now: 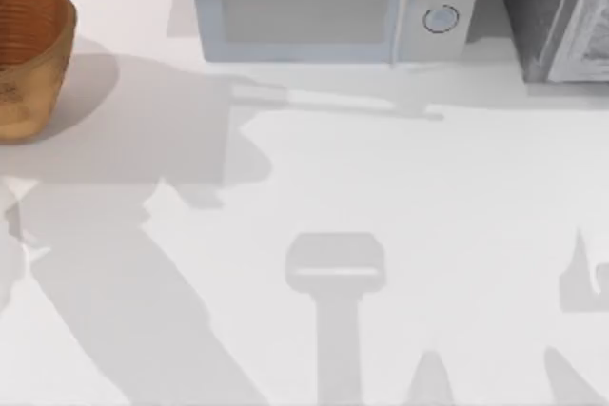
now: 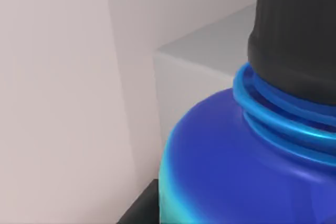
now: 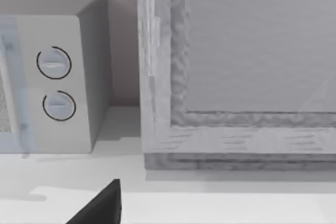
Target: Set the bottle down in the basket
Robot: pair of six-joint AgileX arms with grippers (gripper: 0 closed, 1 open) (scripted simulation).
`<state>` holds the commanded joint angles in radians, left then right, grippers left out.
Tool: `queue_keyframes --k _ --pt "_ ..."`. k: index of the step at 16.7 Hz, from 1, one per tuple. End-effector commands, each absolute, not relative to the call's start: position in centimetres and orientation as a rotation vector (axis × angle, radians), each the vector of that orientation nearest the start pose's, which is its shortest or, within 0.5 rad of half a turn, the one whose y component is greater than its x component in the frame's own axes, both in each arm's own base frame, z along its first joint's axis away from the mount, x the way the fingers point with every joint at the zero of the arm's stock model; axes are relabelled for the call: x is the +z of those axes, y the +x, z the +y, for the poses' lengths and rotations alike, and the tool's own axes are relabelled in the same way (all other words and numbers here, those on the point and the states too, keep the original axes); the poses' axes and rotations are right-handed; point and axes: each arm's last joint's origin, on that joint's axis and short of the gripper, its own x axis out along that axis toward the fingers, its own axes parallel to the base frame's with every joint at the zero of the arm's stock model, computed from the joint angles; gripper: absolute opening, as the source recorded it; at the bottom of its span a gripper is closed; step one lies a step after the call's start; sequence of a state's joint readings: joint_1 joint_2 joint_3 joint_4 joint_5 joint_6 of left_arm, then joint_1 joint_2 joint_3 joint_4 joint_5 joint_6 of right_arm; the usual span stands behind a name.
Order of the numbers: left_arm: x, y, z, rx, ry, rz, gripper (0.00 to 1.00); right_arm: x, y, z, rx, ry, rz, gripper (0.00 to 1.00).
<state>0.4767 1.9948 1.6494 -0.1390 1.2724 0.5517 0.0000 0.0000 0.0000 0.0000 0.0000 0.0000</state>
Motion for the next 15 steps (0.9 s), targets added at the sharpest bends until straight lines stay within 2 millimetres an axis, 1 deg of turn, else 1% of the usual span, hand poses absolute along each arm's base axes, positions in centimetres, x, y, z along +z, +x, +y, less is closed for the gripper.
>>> queue_keyframes --k 3,5,7,11,15 --pt "28.4 39.7 21.1 -0.806 0.085 0.099 0.0 16.0 10.6 -0.1 0.0 0.0 0.0 1.0" --pt "28.6 38.9 22.0 -0.803 0.063 0.102 0.0 16.0 10.6 -0.1 0.0 0.0 0.0 1.0" --pt "28.7 38.6 22.2 -0.803 0.055 0.102 0.0 16.0 10.6 -0.1 0.0 0.0 0.0 1.0" --pt "28.7 38.6 22.2 -0.803 0.055 0.102 0.0 16.0 10.6 -0.1 0.0 0.0 0.0 1.0" --pt "28.2 39.0 21.8 -0.804 0.055 0.109 0.0 16.0 10.6 -0.1 0.0 0.0 0.0 1.0"
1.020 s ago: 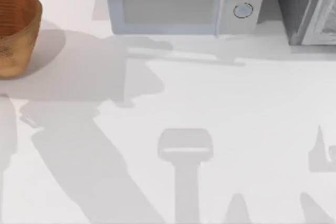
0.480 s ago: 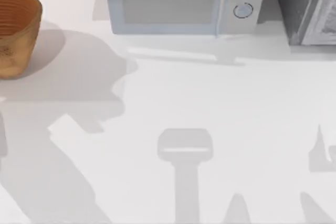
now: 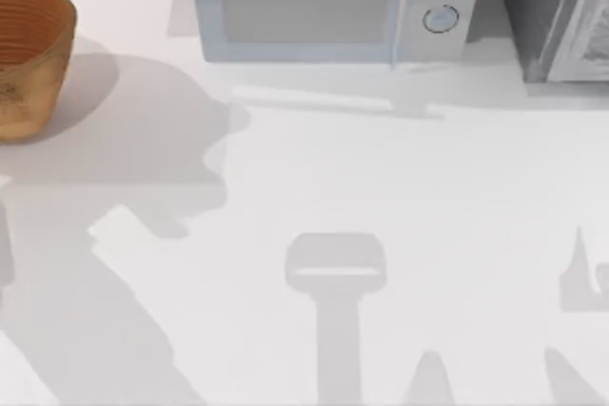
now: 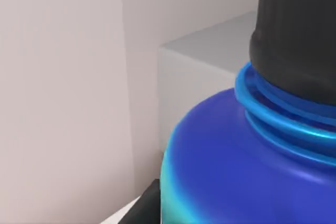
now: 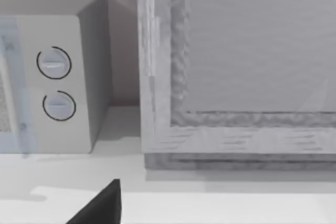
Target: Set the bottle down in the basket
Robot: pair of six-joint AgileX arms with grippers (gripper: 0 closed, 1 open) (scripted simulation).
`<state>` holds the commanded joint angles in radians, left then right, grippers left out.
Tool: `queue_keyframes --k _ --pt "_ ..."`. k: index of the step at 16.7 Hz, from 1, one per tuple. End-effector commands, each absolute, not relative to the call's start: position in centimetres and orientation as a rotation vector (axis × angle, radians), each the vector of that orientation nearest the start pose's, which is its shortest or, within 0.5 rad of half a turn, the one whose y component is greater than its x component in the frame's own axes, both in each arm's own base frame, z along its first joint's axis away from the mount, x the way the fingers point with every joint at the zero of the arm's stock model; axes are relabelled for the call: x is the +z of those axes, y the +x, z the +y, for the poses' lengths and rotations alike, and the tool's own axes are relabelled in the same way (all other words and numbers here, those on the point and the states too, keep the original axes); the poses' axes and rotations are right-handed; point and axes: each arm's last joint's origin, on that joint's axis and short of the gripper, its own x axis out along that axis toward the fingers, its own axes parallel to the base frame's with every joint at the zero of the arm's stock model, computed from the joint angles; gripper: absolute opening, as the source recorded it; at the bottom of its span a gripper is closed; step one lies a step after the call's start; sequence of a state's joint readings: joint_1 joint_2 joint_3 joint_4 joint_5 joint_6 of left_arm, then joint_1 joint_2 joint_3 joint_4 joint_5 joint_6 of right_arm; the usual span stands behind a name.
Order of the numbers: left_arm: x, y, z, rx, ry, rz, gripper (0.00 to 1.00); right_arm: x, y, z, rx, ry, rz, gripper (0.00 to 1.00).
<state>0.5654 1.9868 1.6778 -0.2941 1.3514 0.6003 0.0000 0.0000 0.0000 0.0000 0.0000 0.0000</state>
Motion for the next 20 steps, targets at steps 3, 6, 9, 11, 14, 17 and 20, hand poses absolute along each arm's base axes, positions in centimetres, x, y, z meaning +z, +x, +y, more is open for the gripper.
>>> queue_keyframes --k 3,6,9,11,14,17,20 --pt "27.6 39.6 21.3 -0.802 0.054 0.112 0.0 16.0 10.6 -0.1 0.0 0.0 0.0 1.0" --pt "26.9 40.2 20.8 -0.801 0.051 0.115 0.0 16.0 10.6 -0.1 0.0 0.0 0.0 1.0" --pt "26.5 40.8 20.2 -0.803 0.053 0.113 0.0 16.0 10.6 -0.1 0.0 0.0 0.0 1.0" --pt "26.4 41.1 19.8 -0.801 0.065 0.104 0.0 16.0 10.6 -0.1 0.0 0.0 0.0 1.0" --pt "25.8 41.6 19.2 -0.801 0.063 0.102 0.0 16.0 10.6 -0.1 0.0 0.0 0.0 1.0" --pt "25.1 42.2 18.5 -0.802 0.059 0.1 0.0 16.0 10.6 -0.1 0.0 0.0 0.0 1.0" --pt "25.0 42.3 18.4 -0.803 0.055 0.102 0.0 16.0 10.6 -0.1 0.0 0.0 0.0 1.0"
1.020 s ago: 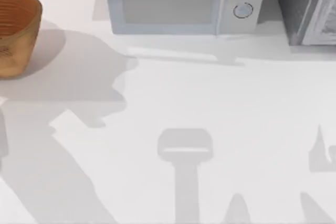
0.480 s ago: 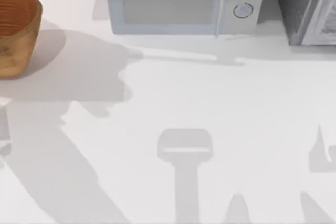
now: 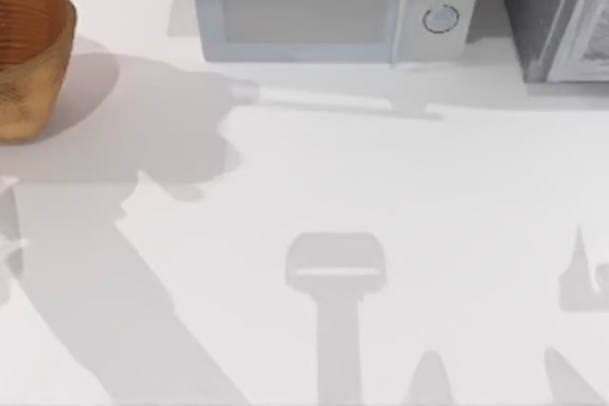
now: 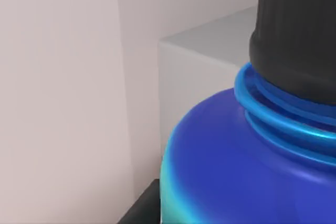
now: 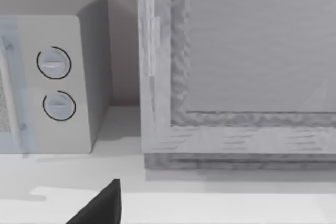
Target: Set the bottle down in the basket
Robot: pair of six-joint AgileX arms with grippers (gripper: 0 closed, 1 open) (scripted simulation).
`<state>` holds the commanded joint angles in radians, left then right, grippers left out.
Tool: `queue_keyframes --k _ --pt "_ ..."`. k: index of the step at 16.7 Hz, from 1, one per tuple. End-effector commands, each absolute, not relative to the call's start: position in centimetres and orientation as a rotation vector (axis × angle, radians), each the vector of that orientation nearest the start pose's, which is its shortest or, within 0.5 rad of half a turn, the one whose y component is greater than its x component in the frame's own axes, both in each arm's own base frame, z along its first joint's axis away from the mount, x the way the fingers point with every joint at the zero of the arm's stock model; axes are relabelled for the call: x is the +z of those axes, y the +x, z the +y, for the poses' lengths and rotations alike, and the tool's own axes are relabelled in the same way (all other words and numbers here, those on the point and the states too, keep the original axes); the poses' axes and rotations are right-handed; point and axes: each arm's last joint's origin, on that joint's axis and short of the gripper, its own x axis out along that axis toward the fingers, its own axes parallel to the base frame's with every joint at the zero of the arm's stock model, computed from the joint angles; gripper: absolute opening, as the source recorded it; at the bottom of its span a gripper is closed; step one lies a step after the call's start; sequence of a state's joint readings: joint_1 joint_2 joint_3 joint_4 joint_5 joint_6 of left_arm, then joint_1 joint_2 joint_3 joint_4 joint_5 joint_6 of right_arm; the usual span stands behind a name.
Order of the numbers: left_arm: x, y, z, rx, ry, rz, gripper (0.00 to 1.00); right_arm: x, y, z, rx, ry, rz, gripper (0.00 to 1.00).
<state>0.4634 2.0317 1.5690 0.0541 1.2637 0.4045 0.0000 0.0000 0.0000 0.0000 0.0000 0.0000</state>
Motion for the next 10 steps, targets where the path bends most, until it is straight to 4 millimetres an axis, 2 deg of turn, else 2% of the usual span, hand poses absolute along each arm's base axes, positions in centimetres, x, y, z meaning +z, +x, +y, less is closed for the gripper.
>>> queue_keyframes --k 2,10 --pt "24.99 42.31 18.4 -0.803 0.055 0.102 0.0 16.0 10.57 -0.12 0.0 0.0 0.0 1.0" --pt "24.99 42.31 18.4 -0.803 0.055 0.102 0.6 16.0 10.57 -0.12 0.0 0.0 0.0 1.0"
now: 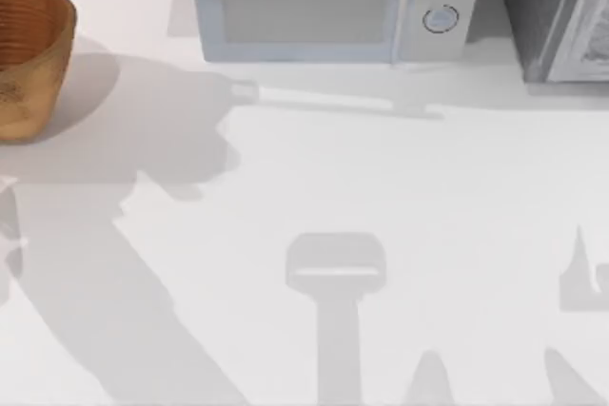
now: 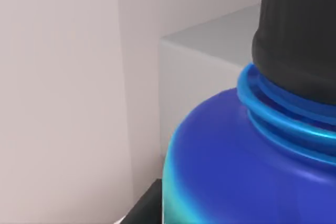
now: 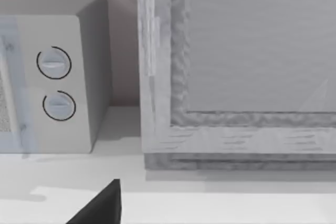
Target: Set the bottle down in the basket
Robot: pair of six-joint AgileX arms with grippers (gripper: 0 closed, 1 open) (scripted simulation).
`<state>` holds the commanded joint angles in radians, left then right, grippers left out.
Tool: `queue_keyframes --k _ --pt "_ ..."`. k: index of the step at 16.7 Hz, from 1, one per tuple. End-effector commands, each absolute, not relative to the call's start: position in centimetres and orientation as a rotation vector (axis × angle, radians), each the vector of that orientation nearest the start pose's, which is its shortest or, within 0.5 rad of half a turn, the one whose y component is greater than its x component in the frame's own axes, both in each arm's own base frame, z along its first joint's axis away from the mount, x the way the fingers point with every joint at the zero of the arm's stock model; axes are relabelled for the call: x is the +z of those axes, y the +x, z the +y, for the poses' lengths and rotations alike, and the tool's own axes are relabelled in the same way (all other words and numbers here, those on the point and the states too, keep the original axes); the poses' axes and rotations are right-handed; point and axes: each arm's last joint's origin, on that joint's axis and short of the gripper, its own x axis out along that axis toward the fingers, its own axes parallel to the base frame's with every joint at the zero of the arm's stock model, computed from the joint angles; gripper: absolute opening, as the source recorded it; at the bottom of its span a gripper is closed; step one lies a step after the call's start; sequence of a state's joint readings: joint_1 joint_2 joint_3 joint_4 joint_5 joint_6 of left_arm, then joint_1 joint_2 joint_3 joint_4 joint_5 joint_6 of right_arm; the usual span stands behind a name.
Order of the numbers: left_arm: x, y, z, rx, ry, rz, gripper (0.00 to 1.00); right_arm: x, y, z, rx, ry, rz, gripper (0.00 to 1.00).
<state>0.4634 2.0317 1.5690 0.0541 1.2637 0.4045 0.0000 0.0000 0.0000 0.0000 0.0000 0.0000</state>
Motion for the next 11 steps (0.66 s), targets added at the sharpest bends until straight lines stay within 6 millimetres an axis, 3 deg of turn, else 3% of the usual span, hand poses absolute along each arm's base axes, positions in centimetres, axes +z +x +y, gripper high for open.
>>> queue_keyframes --k 5,11 --pt "24.99 42.31 18.4 -0.803 0.055 0.102 0.98 16.0 10.57 -0.12 0.0 0.0 0.0 1.0" --pt "24.99 42.31 18.4 -0.803 0.055 0.102 1.0 16.0 10.57 -0.12 0.0 0.0 0.0 1.0"
